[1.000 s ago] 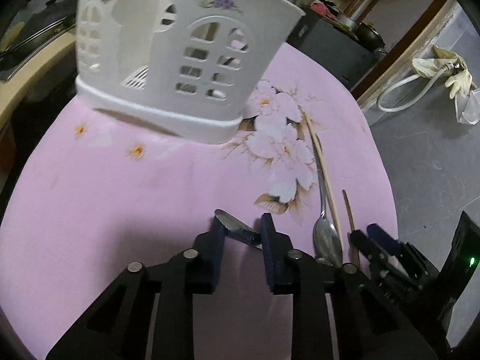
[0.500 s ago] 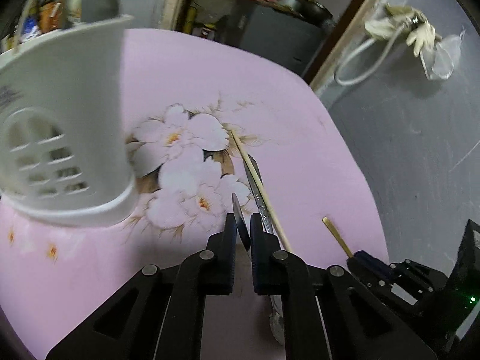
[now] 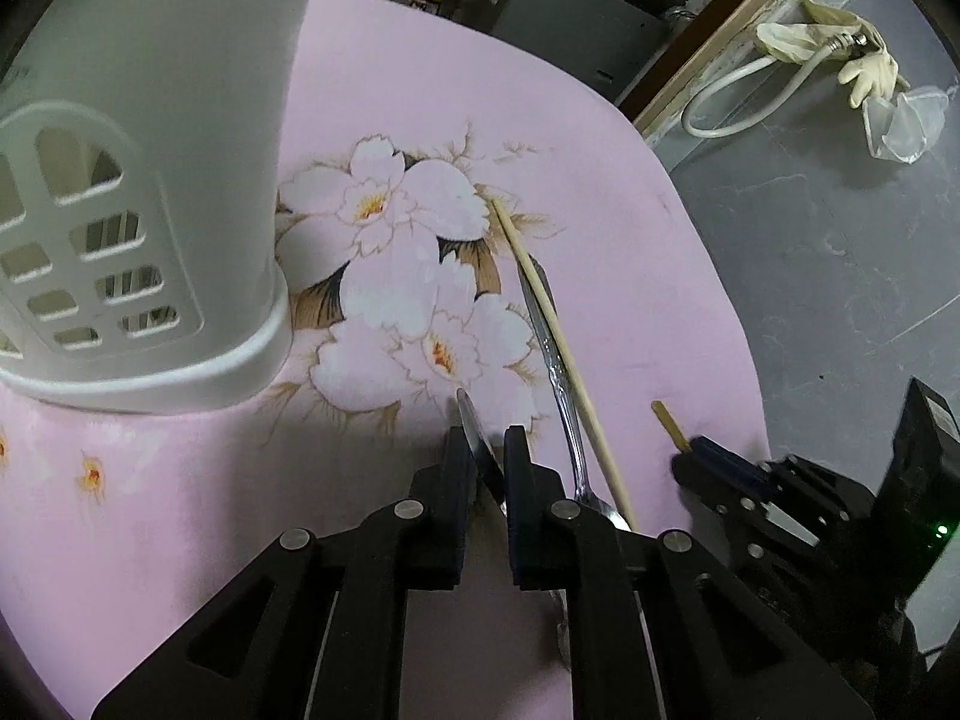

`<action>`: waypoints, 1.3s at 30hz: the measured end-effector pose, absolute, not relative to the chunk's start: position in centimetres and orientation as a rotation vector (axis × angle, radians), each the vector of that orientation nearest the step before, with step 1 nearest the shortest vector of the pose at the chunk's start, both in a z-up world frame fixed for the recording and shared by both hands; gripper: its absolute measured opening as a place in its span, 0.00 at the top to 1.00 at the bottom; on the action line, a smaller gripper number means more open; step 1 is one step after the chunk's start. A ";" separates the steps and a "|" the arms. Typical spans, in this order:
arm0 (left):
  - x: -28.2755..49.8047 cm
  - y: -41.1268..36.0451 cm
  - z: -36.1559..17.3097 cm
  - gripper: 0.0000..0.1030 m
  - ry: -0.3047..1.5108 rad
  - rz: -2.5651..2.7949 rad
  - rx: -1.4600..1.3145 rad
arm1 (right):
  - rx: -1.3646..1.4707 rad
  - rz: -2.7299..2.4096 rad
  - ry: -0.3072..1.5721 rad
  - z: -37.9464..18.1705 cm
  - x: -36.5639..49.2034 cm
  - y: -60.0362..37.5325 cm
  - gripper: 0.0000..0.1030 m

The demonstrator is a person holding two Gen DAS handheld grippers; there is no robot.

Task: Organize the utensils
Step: 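Grasp a metal knife with the left gripper while the right gripper grasps a gold spoon, then carry the knife and gold spoon to the white caddy and release them inside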

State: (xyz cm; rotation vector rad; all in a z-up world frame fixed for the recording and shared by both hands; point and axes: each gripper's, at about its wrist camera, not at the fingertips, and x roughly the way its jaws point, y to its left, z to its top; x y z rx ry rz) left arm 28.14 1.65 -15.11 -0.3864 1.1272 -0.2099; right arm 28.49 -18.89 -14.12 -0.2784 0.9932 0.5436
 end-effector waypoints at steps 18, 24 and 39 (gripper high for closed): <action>24.0 1.9 -9.1 1.00 0.867 -0.119 -0.343 | -0.180 0.567 0.760 -10.2 26.6 -19.6 0.97; 23.0 1.9 -6.5 1.00 0.733 -0.072 -0.305 | -0.123 0.571 0.613 -7.1 26.4 -18.6 0.97; 23.0 5.3 0.8 1.00 0.508 -0.034 -0.262 | -0.011 0.618 0.405 0.9 28.4 -15.8 0.97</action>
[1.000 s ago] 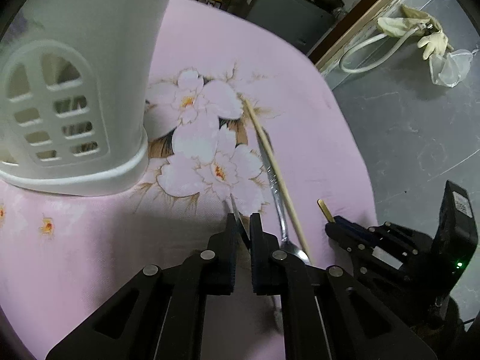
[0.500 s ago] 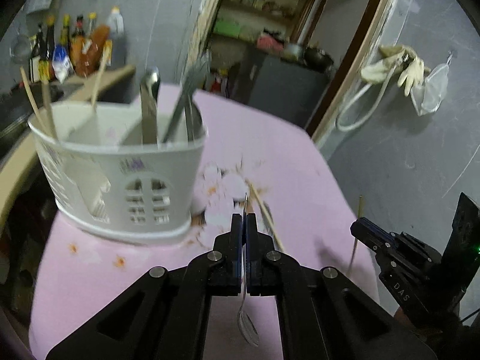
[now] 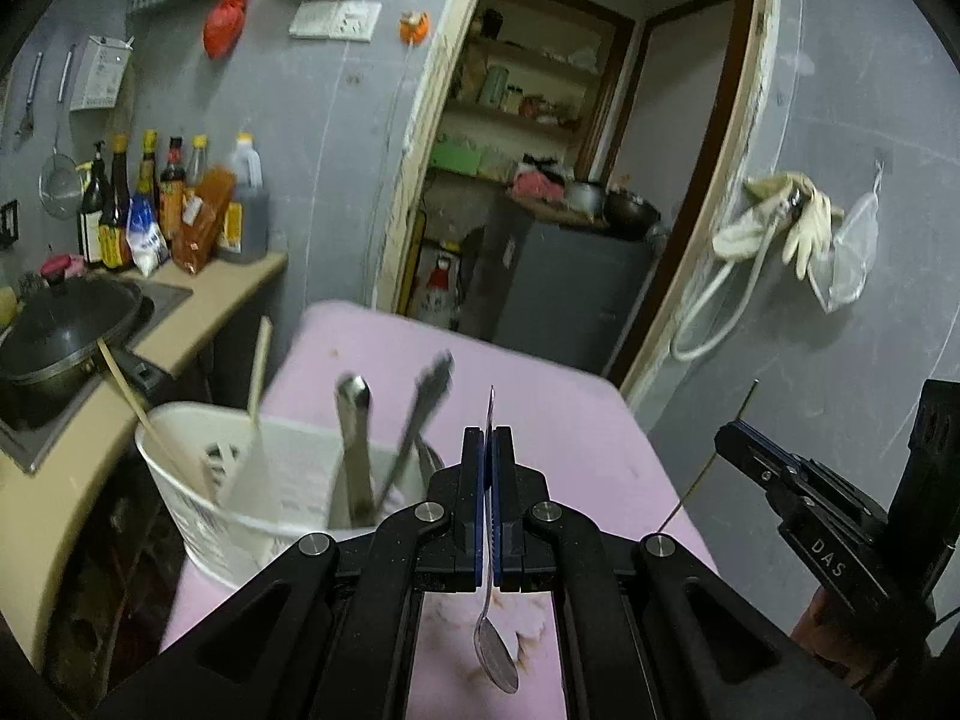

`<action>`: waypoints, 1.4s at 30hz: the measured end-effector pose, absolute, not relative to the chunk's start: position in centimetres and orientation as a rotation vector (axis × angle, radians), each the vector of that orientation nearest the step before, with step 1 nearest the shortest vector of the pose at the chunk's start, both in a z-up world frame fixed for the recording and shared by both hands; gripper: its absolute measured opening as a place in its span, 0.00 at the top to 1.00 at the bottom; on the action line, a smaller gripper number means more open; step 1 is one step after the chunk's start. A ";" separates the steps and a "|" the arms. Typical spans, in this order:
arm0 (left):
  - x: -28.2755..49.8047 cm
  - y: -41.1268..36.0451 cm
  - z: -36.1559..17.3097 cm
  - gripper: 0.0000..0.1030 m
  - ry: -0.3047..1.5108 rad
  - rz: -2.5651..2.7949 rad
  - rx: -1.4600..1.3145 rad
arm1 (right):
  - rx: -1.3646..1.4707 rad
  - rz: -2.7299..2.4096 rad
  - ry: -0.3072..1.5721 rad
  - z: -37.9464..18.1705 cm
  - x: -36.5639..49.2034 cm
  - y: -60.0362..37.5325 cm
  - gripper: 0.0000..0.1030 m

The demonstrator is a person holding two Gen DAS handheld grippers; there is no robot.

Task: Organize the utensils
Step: 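Carry the knife and gold spoon to the white caddy and release them inside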

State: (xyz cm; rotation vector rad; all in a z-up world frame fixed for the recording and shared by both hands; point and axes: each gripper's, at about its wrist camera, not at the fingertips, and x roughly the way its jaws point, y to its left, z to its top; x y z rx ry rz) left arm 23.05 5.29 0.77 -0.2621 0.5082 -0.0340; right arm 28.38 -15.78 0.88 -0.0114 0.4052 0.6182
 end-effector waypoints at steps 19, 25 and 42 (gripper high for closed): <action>22.5 19.3 7.3 1.00 0.311 0.107 -0.322 | 0.011 0.727 0.261 8.0 26.2 -7.5 0.97; 22.7 22.6 6.5 1.00 0.296 0.160 -0.326 | 0.023 0.761 0.285 7.4 26.3 -4.3 0.97; 24.8 21.2 2.2 1.00 0.366 0.083 -0.207 | 0.023 0.676 0.445 2.3 27.2 -0.9 0.97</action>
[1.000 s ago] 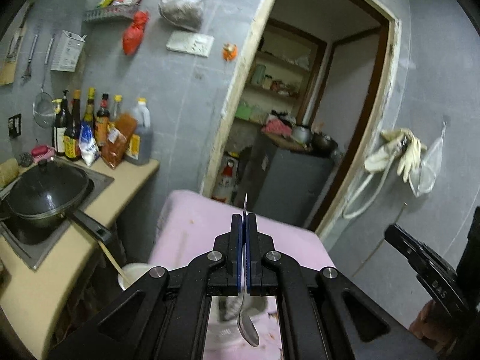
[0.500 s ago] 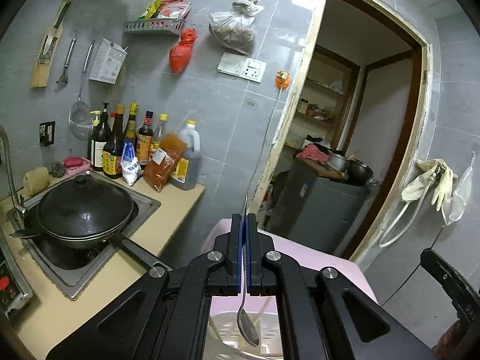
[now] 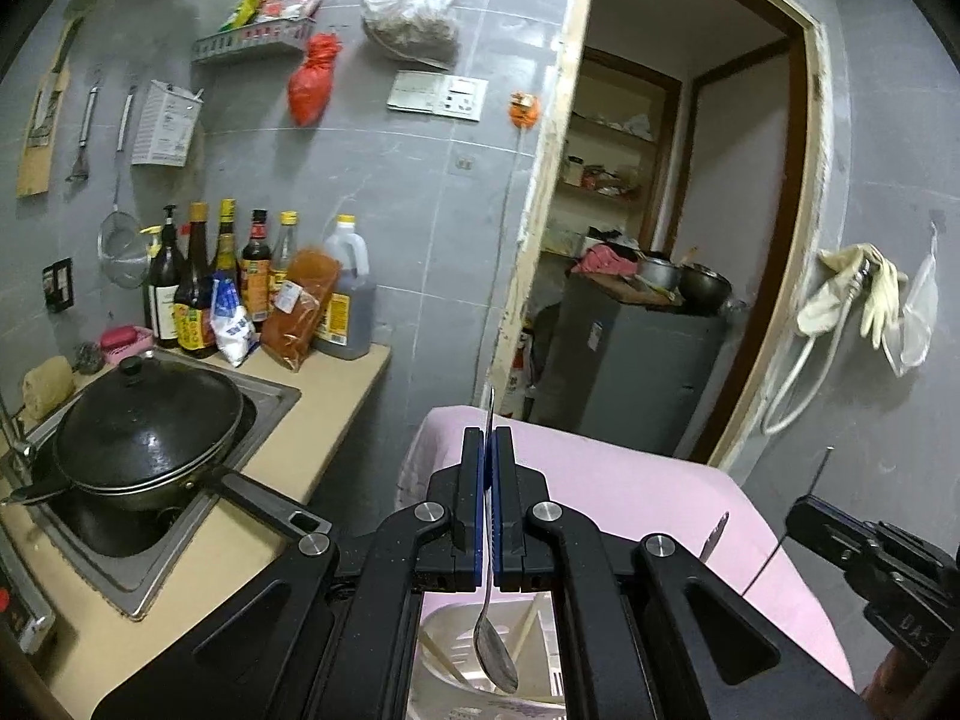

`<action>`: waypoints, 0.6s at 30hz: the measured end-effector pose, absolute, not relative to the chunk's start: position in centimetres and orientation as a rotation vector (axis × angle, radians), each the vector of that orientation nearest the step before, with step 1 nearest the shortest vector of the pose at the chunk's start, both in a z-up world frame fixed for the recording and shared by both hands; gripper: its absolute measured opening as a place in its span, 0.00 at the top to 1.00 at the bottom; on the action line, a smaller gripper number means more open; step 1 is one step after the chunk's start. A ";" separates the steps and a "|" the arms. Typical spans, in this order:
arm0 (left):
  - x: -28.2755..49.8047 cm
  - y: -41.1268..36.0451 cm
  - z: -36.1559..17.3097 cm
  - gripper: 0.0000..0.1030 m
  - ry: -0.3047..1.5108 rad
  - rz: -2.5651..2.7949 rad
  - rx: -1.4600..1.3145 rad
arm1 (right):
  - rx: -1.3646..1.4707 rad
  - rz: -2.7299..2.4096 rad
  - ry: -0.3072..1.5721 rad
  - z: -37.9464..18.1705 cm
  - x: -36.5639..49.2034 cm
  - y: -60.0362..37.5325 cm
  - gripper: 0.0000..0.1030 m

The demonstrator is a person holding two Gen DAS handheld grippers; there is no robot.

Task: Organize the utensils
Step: 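Carry the knife and gold spoon to the white caddy and release them inside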

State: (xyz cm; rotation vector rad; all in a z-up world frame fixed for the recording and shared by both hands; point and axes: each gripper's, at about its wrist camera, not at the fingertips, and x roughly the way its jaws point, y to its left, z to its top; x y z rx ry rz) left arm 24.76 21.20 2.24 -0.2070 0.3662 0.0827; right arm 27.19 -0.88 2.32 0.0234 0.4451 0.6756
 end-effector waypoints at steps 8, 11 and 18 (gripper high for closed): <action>25.8 20.2 0.3 1.00 0.400 0.057 -0.173 | 0.041 0.633 0.504 0.4 27.8 -0.6 0.96; 25.8 20.0 -0.4 1.00 0.418 0.046 -0.171 | 0.041 0.627 0.514 0.2 27.8 -0.6 0.96; 25.4 20.0 -1.6 0.99 0.456 0.025 -0.186 | 0.043 0.620 0.540 -0.3 27.8 -0.5 0.95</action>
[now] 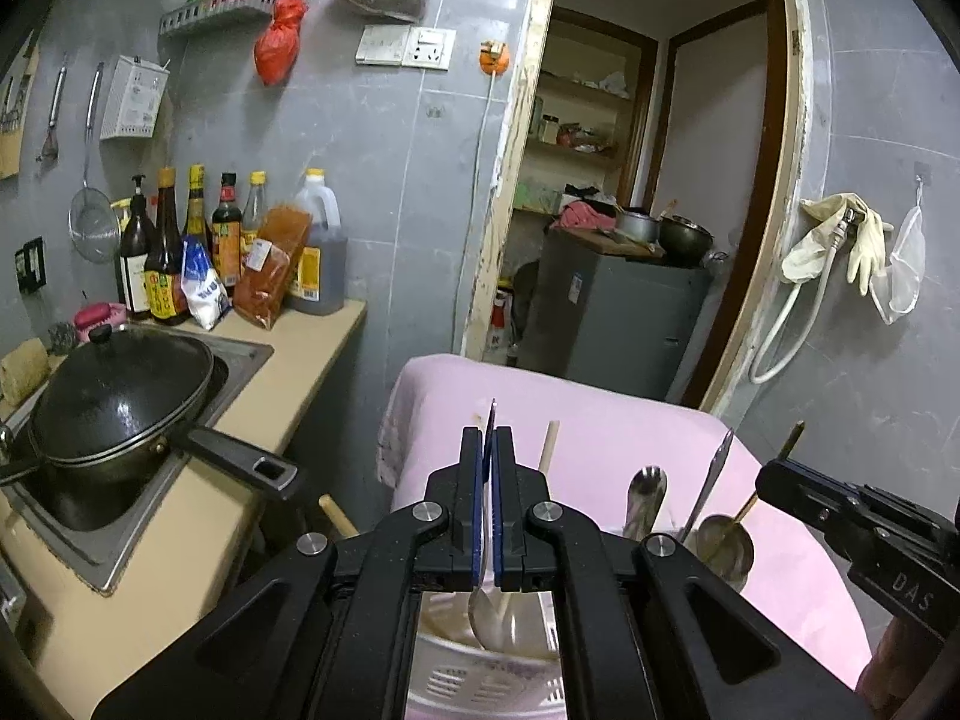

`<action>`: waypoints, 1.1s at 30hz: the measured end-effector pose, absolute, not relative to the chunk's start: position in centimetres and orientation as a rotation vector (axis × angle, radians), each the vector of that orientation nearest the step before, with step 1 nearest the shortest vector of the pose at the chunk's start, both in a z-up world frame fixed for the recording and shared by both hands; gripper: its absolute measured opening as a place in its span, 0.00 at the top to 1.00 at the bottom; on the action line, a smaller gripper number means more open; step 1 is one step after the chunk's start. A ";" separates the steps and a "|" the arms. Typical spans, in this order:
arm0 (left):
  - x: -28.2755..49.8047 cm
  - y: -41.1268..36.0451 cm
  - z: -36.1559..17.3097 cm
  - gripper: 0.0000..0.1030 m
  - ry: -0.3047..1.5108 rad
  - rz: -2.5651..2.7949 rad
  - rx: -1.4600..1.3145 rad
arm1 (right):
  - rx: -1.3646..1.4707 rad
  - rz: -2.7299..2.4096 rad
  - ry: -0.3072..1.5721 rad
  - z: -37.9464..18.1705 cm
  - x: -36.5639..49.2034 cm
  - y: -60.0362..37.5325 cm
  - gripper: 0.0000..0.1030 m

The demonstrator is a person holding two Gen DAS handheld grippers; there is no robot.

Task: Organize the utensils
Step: 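Carry the knife and gold spoon to the white caddy and release them inside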

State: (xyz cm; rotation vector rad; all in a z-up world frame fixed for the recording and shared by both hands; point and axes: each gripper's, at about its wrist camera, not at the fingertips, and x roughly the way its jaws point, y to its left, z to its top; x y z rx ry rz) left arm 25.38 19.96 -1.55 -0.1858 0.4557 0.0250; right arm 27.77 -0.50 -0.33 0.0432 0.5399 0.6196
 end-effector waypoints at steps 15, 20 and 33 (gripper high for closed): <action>23.5 20.1 1.1 0.42 0.422 -0.012 -0.268 | 0.073 0.577 0.432 3.0 26.3 -3.2 0.70; 22.8 18.6 2.6 0.17 0.370 -0.004 -0.251 | 0.080 0.497 0.354 4.5 25.3 -5.6 0.31; 21.6 13.3 3.3 0.09 0.291 -0.004 -0.132 | 0.056 0.315 0.281 4.8 23.6 -12.7 0.00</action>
